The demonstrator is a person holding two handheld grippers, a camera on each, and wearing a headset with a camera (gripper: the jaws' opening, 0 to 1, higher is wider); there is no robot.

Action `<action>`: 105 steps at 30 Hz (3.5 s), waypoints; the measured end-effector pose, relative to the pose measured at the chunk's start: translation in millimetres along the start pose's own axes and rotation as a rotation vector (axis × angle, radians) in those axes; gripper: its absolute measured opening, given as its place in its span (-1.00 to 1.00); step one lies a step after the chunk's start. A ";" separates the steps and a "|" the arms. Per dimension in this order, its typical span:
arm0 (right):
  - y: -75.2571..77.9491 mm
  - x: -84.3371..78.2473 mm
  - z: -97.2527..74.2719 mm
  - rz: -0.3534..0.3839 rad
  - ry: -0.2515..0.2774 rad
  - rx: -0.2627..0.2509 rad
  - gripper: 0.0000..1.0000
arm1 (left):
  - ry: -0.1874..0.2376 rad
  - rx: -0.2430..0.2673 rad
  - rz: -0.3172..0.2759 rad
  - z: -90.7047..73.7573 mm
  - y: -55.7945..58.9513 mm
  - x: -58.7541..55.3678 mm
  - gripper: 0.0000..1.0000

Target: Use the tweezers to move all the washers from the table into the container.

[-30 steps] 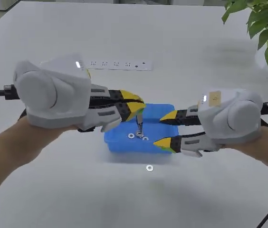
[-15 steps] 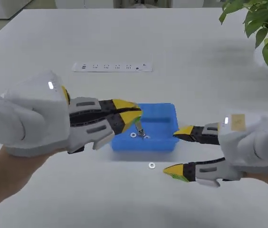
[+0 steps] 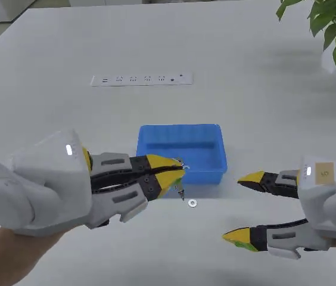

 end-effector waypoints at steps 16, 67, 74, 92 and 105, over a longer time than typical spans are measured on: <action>-19.8 -6.3 7.0 0.031 0.018 0.094 0.81 | -0.009 -0.049 -0.020 21.2 1.7 -14.3 -0.90; -2.2 24.3 60.5 0.012 -0.002 0.261 -0.08 | -0.073 -0.110 -0.054 40.0 6.4 -29.4 -0.90; 0.2 27.4 64.4 -0.001 -0.018 0.322 -0.55 | -0.080 -0.106 -0.055 38.5 6.3 -29.7 -0.90; 2.3 24.9 64.3 -0.136 -0.028 0.336 -0.80 | -0.088 -0.076 -0.114 42.4 8.3 -29.8 -0.88; -6.2 39.6 55.7 -0.103 0.017 0.323 -0.80 | -0.045 -0.046 -0.185 17.7 13.8 -16.3 -0.63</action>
Point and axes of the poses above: the centre of the closed fingertips' face, and the gripper's own axes: z roughly forward along the fingers, y roughly to its right, x roughly out of its top, the point moved 3 cm from there along -z, roughly backward along the fingers, and after that the axes turned 15 degrees about z, right-handed, at the moved point
